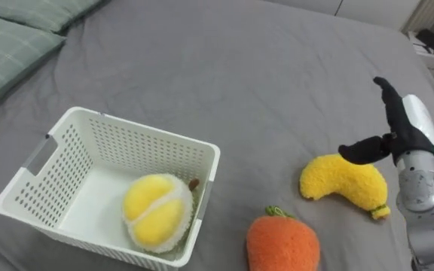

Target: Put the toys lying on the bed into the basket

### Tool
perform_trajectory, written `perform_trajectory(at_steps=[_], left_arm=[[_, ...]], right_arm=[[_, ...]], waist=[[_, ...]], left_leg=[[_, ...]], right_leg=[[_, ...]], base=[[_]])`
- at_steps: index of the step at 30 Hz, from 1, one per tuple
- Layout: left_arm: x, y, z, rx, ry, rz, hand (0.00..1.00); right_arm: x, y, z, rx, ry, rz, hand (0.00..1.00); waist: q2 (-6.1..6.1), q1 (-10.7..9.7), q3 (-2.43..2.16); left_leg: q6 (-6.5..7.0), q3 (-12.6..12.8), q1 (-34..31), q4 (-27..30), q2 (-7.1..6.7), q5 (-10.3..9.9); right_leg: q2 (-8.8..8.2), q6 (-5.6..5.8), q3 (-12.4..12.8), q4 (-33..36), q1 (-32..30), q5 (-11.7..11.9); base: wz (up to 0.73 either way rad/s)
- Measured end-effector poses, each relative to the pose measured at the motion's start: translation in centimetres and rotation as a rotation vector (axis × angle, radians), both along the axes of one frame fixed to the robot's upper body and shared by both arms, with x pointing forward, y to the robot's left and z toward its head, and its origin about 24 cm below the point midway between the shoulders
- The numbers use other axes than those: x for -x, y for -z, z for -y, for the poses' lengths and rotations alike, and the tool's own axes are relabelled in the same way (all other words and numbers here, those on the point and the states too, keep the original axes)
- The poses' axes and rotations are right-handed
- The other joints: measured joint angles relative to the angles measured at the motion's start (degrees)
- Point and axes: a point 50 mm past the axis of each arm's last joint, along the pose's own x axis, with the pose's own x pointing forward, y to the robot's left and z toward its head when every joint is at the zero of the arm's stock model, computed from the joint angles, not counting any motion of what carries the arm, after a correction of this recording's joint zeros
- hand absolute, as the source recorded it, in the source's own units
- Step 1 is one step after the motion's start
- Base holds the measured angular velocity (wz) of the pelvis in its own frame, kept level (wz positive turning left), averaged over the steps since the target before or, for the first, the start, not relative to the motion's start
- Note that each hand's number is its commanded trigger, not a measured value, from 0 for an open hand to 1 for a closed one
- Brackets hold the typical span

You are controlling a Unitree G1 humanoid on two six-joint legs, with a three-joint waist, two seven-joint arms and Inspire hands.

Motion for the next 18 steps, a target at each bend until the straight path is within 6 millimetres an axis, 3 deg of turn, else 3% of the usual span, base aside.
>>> perform_trajectory(at_steps=[5, 12, 18], left_arm=[[-0.7, -0.1, -0.3, -0.006, 0.039, 0.003, 0.0], [-2.0, -0.2, -0.1, 0.02, 0.029, 0.05, 0.0], [-3.6, 0.0, 0.7, 0.086, 0.028, 0.096, 0.0]], right_arm=[[-0.7, 1.5, 1.7, -0.038, 0.083, -0.075, 0.0], [-2.3, 0.3, 2.8, -0.006, 0.131, -0.037, 0.0], [-3.2, 0.7, 3.4, 0.021, 0.147, -0.073, 0.0]], waist=[[-0.17, -0.92, 0.07], [-0.3, -1.35, 0.22], [0.14, -1.02, 0.88]], left_leg=[[0.24, 0.25, -3.22, 0.75, -0.07, 0.24], [0.35, 0.8, -6.76, 1.05, -0.04, 0.53], [0.35, 0.51, -9.81, 1.95, -0.04, 0.55]], right_leg=[[-0.2, -0.01, 0.13, 0.86, -3.47, 0.03], [-0.4, -0.05, 0.07, 1.54, -7.51, 0.06], [-0.46, -0.08, -0.14, 1.46, -9.99, 0.09]], base=[[0.0], [-0.02], [0.03]])
